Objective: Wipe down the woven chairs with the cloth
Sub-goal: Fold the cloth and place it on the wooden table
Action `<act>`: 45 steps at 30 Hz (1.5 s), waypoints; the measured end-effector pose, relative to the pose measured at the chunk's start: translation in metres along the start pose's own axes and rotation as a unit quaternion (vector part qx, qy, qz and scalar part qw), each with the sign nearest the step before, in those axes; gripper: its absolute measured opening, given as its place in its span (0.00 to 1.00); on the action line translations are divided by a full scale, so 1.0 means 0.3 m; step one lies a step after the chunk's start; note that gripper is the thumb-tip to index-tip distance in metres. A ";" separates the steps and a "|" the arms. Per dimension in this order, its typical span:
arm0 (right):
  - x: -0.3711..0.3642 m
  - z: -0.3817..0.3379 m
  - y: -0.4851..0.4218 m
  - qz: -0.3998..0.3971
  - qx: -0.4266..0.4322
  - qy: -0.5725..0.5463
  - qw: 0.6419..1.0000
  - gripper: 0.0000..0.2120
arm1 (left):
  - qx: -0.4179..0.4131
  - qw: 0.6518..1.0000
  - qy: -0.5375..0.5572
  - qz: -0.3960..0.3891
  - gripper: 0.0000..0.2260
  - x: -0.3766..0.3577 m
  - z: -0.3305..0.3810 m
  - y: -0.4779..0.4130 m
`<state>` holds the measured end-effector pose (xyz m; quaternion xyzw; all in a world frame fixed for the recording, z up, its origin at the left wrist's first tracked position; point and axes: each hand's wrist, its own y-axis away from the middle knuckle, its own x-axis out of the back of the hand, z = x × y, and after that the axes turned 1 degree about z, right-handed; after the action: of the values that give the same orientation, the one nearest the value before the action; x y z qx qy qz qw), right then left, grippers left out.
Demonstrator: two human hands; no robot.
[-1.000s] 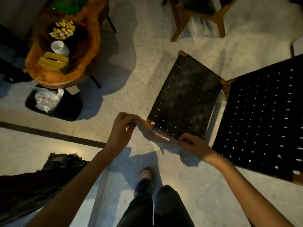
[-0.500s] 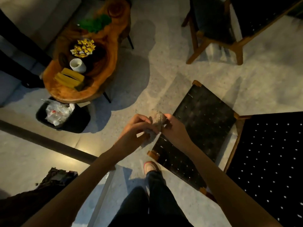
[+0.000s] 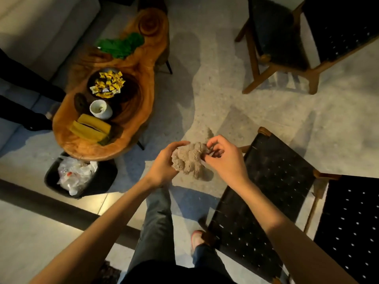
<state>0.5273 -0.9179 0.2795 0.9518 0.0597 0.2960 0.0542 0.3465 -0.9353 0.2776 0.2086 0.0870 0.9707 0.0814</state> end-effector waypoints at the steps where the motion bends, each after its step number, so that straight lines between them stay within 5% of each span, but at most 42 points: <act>1: -0.020 -0.016 -0.055 -0.003 -0.002 0.005 1.000 0.12 | 0.002 1.000 0.005 -0.016 0.17 0.046 -0.011 -0.055; 7: -0.114 -0.137 -0.371 0.014 0.007 0.095 0.995 0.10 | -0.034 0.998 -0.040 -0.027 0.06 0.317 -0.067 -0.382; 13: -0.174 -0.245 -0.639 0.035 0.104 0.229 0.967 0.09 | -0.020 0.998 0.033 -0.053 0.04 0.495 -0.082 -0.592; 24: -0.248 -0.272 -1.151 -0.144 0.092 0.150 0.974 0.18 | 0.093 0.975 0.189 0.067 0.06 0.619 -0.125 -0.937; 29: -0.241 -0.221 -1.457 -0.227 0.110 0.230 0.940 0.09 | 0.124 0.962 0.201 0.137 0.09 0.631 -0.165 -1.108; 35: -0.243 -0.230 -1.810 -0.245 0.162 0.332 0.896 0.08 | 0.166 0.942 0.154 0.248 0.12 0.684 -0.217 -1.332; 45: -0.450 -0.400 -2.288 -0.190 0.265 0.282 0.902 0.08 | 0.148 0.907 0.084 0.386 0.15 0.984 -0.415 -1.659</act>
<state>0.2925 -0.2520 0.2075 0.7782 0.3288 0.5093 -0.1639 0.0895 -0.4110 0.1802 0.1530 0.1487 0.9162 -0.3392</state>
